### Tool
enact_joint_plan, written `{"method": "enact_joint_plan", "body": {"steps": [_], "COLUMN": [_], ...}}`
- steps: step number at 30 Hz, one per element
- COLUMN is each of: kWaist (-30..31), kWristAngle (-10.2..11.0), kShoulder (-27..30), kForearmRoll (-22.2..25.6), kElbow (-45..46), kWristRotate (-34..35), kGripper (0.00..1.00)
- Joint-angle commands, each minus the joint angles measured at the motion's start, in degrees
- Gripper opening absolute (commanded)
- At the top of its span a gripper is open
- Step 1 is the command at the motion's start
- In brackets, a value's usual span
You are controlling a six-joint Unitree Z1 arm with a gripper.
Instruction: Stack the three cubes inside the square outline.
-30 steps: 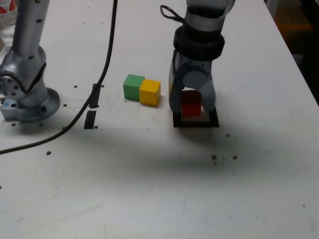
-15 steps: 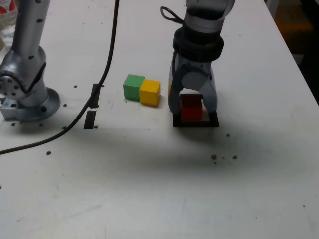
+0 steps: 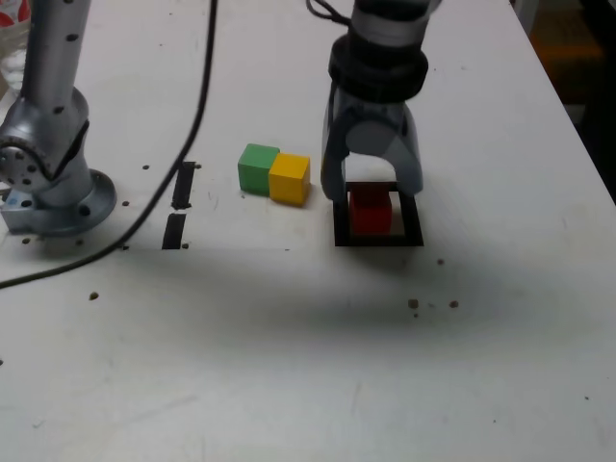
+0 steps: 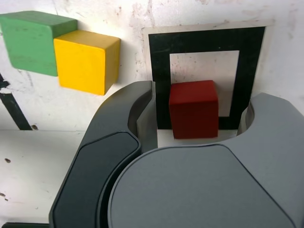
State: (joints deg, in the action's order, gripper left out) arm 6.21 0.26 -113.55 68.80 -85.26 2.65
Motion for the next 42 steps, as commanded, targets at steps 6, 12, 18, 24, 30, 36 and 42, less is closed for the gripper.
{"method": "enact_joint_plan", "body": {"steps": [6, 12, 18, 24, 30, 36, 42], "kWaist": [-0.14, 0.20, 1.20, 3.22, 8.00, 10.19, 10.51], "kWristAngle": [1.41, 1.43, 2.53, 4.09, 8.38, 10.21, 12.85], "kShoulder": [4.44, 9.35, 13.08, 16.51, 18.18, 19.67, 22.80], "kForearmRoll": [4.81, 7.26, 6.90, 4.76, 1.94, -4.64, -9.88], "kElbow": [-1.55, 0.90, 4.77, 9.53, 12.33, 19.07, 27.68], "kWristRotate": [1.17, -1.13, -5.21, -9.88, -17.46, -27.06, -32.15], "kGripper": [0.73, 0.76, 0.78, 0.80, 0.83, 0.92, 0.92]}}
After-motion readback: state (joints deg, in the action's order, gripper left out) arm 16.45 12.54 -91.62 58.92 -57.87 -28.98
